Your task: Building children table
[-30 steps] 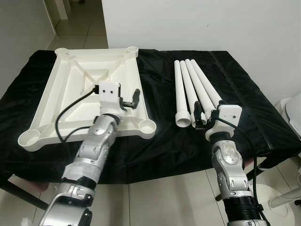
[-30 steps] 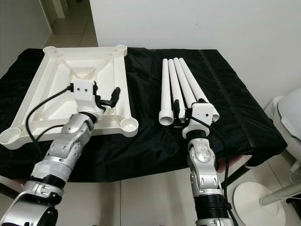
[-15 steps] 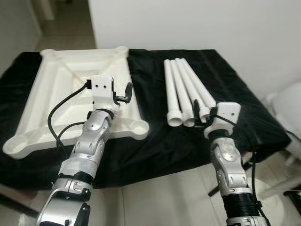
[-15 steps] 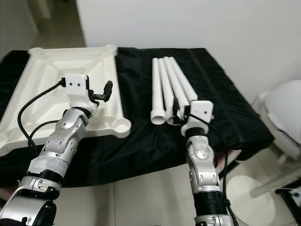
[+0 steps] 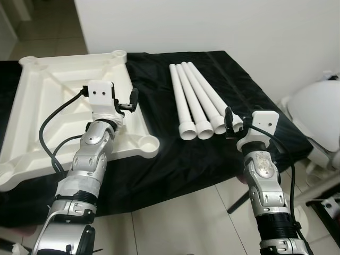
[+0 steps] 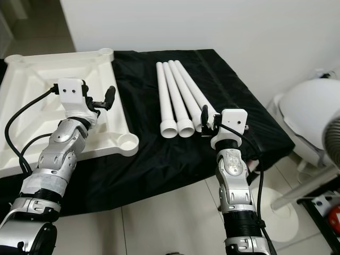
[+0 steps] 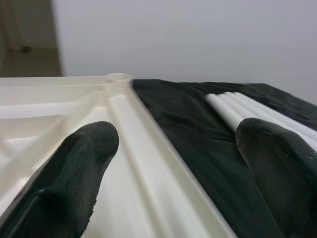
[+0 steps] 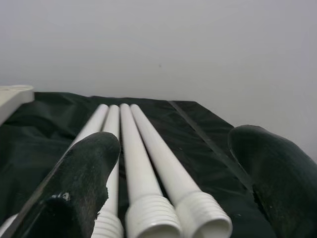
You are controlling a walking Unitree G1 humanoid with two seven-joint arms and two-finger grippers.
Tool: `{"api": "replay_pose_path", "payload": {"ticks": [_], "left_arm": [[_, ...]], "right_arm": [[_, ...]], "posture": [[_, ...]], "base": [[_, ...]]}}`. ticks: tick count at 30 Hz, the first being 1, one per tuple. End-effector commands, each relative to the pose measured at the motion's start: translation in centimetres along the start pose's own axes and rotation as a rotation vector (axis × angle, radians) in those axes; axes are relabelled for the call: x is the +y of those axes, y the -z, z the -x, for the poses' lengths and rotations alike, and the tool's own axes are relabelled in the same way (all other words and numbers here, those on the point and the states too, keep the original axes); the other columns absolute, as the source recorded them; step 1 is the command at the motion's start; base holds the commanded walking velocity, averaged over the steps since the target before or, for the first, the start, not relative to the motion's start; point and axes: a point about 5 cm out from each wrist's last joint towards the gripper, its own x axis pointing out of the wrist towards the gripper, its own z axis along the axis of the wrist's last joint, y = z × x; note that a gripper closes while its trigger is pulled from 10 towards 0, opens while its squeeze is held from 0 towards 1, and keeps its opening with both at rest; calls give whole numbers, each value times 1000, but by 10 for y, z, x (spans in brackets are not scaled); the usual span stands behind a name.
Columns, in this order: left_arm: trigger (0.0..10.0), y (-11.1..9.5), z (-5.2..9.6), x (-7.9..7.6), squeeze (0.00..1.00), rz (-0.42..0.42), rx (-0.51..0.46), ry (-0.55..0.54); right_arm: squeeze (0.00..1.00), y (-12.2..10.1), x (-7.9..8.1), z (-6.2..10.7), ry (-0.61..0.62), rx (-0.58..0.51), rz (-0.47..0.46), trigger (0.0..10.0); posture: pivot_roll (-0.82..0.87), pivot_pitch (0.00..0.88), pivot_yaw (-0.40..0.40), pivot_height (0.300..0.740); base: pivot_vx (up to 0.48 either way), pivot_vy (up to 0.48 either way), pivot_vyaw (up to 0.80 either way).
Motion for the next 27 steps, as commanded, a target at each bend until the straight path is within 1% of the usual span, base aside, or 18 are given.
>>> {"api": "replay_pose_path", "payload": {"ticks": [1, 6, 16, 20, 27], "left_arm": [[10000, 0, 0, -1, 0, -7, -4, 35], [10000, 0, -2, 0, 0, -6, -8, 33], [10000, 1, -2, 1, 0, 2, -13, 24], [10000, 2, 0, 2, 0, -1, -15, 17], [10000, 1, 1, 5, 0, -4, -22, 1]], "right_arm": [[0, 1, -4, 4, 15, 0, 5, 10000], [0, 3, -8, 9, 26, 8, 14, 10000], [0, 5, -13, 13, 32, 17, 39, 10000], [0, 8, -15, 13, 27, 27, 50, 10000], [0, 9, -13, 13, 12, 32, 60, 10000]], "posture": [[-31, 0, 8, 740], [-46, 0, 10, 740], [-49, 0, 0, 740], [-40, 0, -16, 740], [-40, 0, -16, 740]], "base": [[0, 0, 0], [0, 0, 0], [0, 0, 0], [251, 0, 0], [275, 0, 0]]}}
